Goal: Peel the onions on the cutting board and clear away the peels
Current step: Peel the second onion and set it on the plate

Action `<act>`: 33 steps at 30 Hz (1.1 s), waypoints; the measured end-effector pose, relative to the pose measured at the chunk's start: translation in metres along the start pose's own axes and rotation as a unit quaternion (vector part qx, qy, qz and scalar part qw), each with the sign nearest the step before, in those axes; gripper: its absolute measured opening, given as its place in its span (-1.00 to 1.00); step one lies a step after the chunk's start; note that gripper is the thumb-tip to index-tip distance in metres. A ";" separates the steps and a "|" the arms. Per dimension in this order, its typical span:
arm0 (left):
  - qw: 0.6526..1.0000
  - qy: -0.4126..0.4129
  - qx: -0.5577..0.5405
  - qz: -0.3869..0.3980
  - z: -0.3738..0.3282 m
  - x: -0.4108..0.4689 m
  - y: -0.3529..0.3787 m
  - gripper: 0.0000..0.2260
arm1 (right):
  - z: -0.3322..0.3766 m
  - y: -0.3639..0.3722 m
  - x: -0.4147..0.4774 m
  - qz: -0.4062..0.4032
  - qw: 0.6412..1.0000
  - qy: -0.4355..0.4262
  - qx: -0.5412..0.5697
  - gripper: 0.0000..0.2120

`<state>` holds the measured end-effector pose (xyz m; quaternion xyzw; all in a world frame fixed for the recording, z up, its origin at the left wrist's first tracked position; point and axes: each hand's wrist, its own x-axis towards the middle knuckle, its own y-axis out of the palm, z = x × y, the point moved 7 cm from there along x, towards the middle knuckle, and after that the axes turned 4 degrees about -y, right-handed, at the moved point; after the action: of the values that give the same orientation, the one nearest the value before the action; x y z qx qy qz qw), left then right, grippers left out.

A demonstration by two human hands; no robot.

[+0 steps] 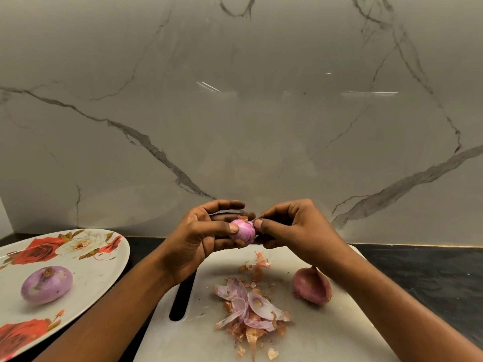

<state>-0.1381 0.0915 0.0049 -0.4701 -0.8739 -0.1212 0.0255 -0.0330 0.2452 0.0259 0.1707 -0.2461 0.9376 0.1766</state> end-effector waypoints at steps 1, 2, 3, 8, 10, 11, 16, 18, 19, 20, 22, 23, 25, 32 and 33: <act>1.000 0.000 0.000 0.003 0.000 0.000 0.001 -0.46 | 0.000 0.000 0.000 -0.005 1.000 -0.003 -0.008 -0.92; 1.000 -0.001 0.000 0.004 0.001 0.001 0.001 -0.46 | 0.000 -0.001 0.000 -0.010 1.000 -0.007 -0.016 -0.93; 1.000 -0.002 -0.002 0.007 0.001 0.001 0.002 -0.45 | 0.000 -0.002 0.000 -0.018 1.000 -0.008 -0.018 -0.93; 1.000 0.001 -0.002 0.013 -0.002 -0.001 0.003 -0.42 | 0.000 -0.015 0.000 -0.051 0.999 0.002 0.017 -0.92; 1.000 0.002 0.003 0.008 -0.001 0.000 0.002 -0.41 | 0.001 -0.014 -0.001 -0.042 0.999 -0.004 0.015 -0.92; 1.000 0.002 0.010 0.006 -0.001 -0.001 0.002 -0.40 | 0.002 -0.012 -0.001 -0.038 0.999 -0.008 0.009 -0.93; 0.997 0.000 0.074 -0.010 0.000 -0.002 0.001 -0.36 | -0.002 -0.006 0.000 -0.020 1.000 -0.008 0.019 -0.85; 0.997 -0.006 0.082 -0.015 0.002 -0.002 0.001 -0.34 | 0.001 -0.003 0.000 0.001 1.000 -0.013 0.024 -0.87; 0.996 -0.008 0.082 -0.017 0.002 -0.002 0.001 -0.34 | 0.001 0.000 0.000 0.017 1.000 -0.018 0.016 -0.86; 0.996 -0.008 0.085 -0.018 0.002 -0.002 0.001 -0.34 | 0.001 0.003 -0.001 0.031 0.999 -0.023 0.004 -0.83; 0.995 -0.007 0.096 -0.019 0.001 -0.002 0.001 -0.35 | -0.002 0.007 -0.001 0.041 0.999 -0.024 -0.015 -0.82; 0.995 -0.007 0.099 -0.019 0.002 -0.002 0.001 -0.36 | -0.003 0.007 0.000 0.041 0.999 -0.025 -0.019 -0.84; 0.995 -0.008 0.094 -0.016 0.003 -0.001 0.001 -0.36 | -0.004 0.006 0.002 0.031 0.999 -0.030 -0.018 -0.87; 0.998 0.005 0.059 -0.012 -0.001 -0.001 0.000 -0.37 | 0.000 0.001 0.003 -0.006 0.997 -0.057 -0.054 -0.88; 0.999 0.006 0.049 -0.011 -0.002 -0.001 -0.001 -0.38 | 0.000 0.000 0.003 -0.013 0.997 -0.057 -0.054 -0.89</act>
<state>-0.1382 0.0897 0.0061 -0.4576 -0.8839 -0.0815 0.0518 -0.0355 0.2462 0.0267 0.2174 -0.3039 0.9092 0.1836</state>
